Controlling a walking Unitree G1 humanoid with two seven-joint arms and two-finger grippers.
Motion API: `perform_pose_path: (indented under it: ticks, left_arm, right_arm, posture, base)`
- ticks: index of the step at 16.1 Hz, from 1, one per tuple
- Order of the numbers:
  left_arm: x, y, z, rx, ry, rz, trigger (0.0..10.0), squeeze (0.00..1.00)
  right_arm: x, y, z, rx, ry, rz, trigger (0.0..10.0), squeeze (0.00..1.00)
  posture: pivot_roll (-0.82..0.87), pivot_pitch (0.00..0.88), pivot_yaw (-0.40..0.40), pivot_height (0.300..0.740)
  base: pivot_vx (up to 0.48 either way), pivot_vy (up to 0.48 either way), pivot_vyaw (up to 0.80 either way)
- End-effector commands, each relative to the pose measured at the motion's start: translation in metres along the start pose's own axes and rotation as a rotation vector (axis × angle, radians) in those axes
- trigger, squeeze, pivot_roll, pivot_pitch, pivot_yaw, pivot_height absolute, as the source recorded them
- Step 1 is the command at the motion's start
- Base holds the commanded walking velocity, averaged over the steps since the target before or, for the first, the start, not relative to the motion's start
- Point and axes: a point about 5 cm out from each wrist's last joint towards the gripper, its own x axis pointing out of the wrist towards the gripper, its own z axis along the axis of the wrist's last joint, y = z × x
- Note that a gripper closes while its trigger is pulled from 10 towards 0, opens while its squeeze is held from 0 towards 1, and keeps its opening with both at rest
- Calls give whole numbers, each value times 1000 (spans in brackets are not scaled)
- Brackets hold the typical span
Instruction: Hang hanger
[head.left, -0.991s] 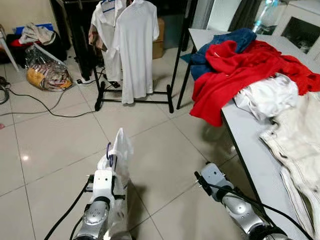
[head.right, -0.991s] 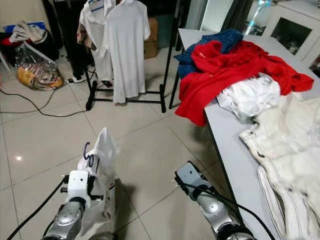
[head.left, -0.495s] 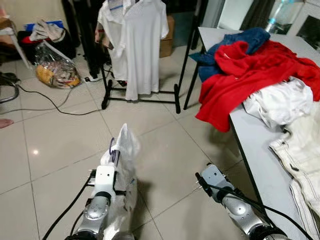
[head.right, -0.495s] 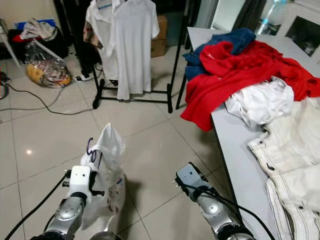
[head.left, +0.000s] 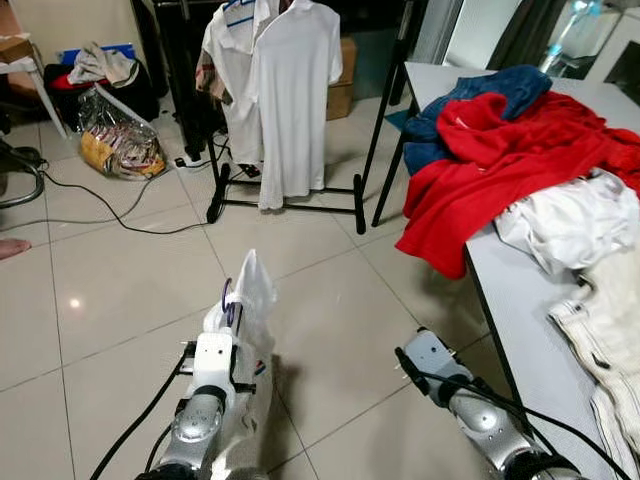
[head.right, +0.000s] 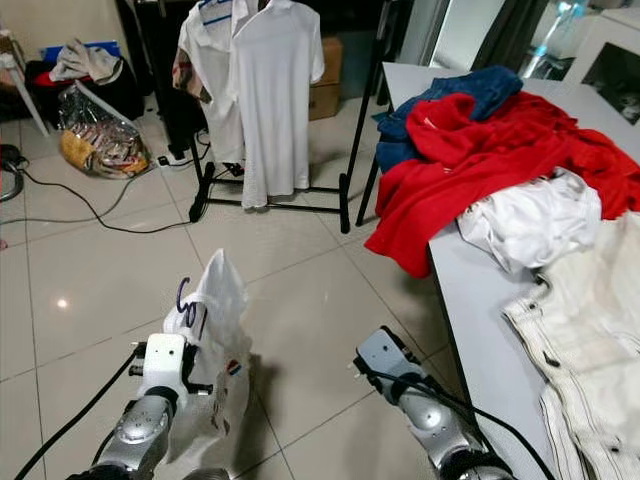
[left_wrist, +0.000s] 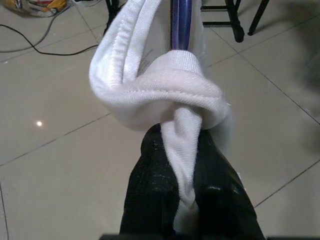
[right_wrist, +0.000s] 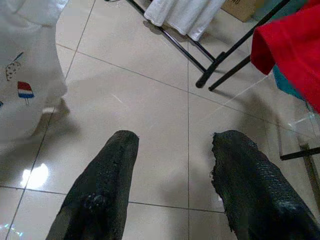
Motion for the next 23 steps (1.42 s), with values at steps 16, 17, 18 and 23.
perform_pose_path:
  ticks: [16, 17, 18, 23]
  left_arm:
    - [2, 0, 4, 8, -21, 4, 10000, 0]
    - [1, 0, 4, 6, -21, 2, 10000, 0]
    - [1, -1, 4, 6, -20, 2, 10000, 0]
    - [2, -2, 5, 11, -24, -5, 10000, 0]
  right_arm:
    - [-6, 2, -15, 5, 83, -11, 10000, 0]
    - [-7, 2, -16, 5, 88, -13, 10000, 0]
    - [-7, 2, -16, 5, 89, -14, 10000, 0]
    - [-9, 3, -20, 6, 102, -15, 10000, 0]
  posture:
    - [247, 4, -58, 740]
    - [247, 4, -58, 740]
    - [247, 4, -58, 740]
    - [237, 4, -51, 740]
  base:
    - [447, 0, 0]
    - [454, 0, 0]
    - [450, 0, 0]
    - [428, 0, 0]
